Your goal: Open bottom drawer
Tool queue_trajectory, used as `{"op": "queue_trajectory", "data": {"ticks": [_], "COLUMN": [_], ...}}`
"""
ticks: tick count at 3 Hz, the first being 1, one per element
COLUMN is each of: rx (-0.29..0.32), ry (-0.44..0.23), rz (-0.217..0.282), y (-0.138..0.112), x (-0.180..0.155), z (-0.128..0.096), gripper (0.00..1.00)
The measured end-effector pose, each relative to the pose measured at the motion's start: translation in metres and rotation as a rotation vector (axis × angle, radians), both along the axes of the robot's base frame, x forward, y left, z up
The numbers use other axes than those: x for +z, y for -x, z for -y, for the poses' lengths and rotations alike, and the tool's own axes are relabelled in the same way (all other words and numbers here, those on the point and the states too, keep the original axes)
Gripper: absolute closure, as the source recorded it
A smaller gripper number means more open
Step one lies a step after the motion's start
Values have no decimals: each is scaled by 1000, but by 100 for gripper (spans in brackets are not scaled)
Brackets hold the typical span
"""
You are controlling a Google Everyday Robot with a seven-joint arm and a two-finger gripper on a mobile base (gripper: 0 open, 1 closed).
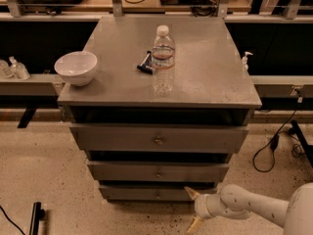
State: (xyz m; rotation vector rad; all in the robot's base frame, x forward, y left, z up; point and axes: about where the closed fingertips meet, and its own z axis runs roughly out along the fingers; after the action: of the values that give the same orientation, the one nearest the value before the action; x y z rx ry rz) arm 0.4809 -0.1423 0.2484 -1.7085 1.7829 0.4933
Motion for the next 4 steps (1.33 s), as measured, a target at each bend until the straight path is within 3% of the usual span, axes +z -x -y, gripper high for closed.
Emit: {"op": "queue_trajectory", "data": {"ticks": [1,2,4], "rx": [-1,-24,-25], "ry": [1,1,9], "rz": [3,17,-2], "y": [-19,-54,-50], "x": [-11,-24,-30], "z": [4,13,7], "gripper": [0,2,0]}}
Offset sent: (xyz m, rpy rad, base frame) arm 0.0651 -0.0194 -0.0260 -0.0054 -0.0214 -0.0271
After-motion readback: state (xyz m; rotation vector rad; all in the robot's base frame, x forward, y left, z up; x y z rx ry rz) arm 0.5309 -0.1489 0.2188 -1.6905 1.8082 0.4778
